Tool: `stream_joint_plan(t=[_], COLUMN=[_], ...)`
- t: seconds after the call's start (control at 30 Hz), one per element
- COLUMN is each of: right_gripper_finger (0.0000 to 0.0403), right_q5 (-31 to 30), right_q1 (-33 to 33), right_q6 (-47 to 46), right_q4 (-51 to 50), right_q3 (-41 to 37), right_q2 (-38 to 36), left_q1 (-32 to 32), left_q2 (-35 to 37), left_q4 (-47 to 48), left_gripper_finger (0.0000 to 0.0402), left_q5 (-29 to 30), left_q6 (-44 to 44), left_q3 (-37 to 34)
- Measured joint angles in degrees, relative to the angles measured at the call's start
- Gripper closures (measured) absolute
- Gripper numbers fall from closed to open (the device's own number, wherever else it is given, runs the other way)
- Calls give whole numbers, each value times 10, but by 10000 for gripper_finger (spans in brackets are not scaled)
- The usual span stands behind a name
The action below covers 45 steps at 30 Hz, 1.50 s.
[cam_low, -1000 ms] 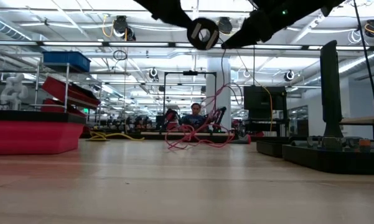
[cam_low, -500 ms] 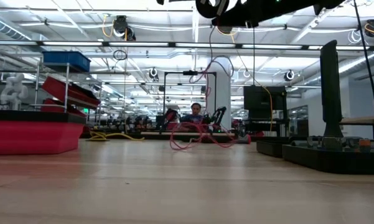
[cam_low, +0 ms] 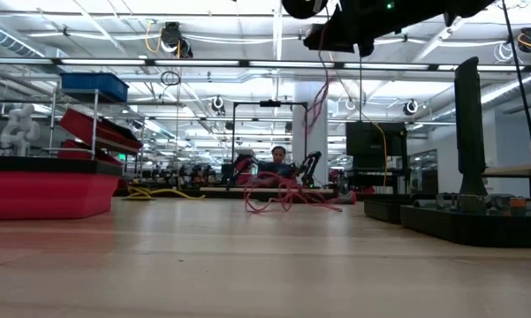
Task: Coil cords
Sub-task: Coil the red wire onto the spool
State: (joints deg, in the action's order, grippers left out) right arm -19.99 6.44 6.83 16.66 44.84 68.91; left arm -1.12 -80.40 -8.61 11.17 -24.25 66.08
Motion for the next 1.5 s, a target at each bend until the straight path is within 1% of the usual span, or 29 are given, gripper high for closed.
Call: stream_joint_plan(t=[0.13,0.23,0.33,0.37,0.43,0.53,0.6,0.67,0.83,0.9,0.97,1.03,1.2,1.27,1.37,1.5], right_gripper_finger=[280,269,266,267,269,274,276,277,277,277,277,277,277,277,277,277], right_q5=[-7,-44,-100,-107,-98,-61,-39,-34,30,55,89,124,131,155,187,199], right_q1=[0,0,0,0,0,-1,-4,-10,-23,-27,-29,-31,-41,-42,-43,-43], right_q6=[-2,1,0,-8,-32,-73,-83,-82,-46,-39,-32,-29,-8,-6,-8,-15], right_q4=[-29,-72,-149,-179,-227,-247,-216,-153,127,216,263,282,285,282,282,282], right_q3=[0,1,1,1,-3,-42,-83,-129,-230,-246,-246,-232,-176,-156,-134,-115], right_q2=[-18,-37,-52,-55,-56,-55,-50,-45,-5,24,52,84,156,179,201,223], left_q1=[0,0,0,0,0,-3,-5,-7,-8,-8,-8,-8,-8,-8,-8,-8], left_q2=[0,0,0,0,4,13,22,31,43,44,44,44,44,44,44,44], left_q4=[0,-2,-3,-3,-3,-12,-12,-16,-15,-16,-14,-13,-12,-11,-2,8], left_gripper_finger=[401,401,401,401,401,401,401,401,401,401,401,401,401,401,401,401], left_q5=[3,3,4,4,3,2,1,-2,-5,-5,-5,-5,-5,-5,-5,-5], left_q6=[-1,-1,-1,-1,-1,-1,-1,-1,9,10,11,13,13,13,13,14], left_q3=[0,0,0,0,0,0,0,0,0,0,0,0,0,0,0,0])
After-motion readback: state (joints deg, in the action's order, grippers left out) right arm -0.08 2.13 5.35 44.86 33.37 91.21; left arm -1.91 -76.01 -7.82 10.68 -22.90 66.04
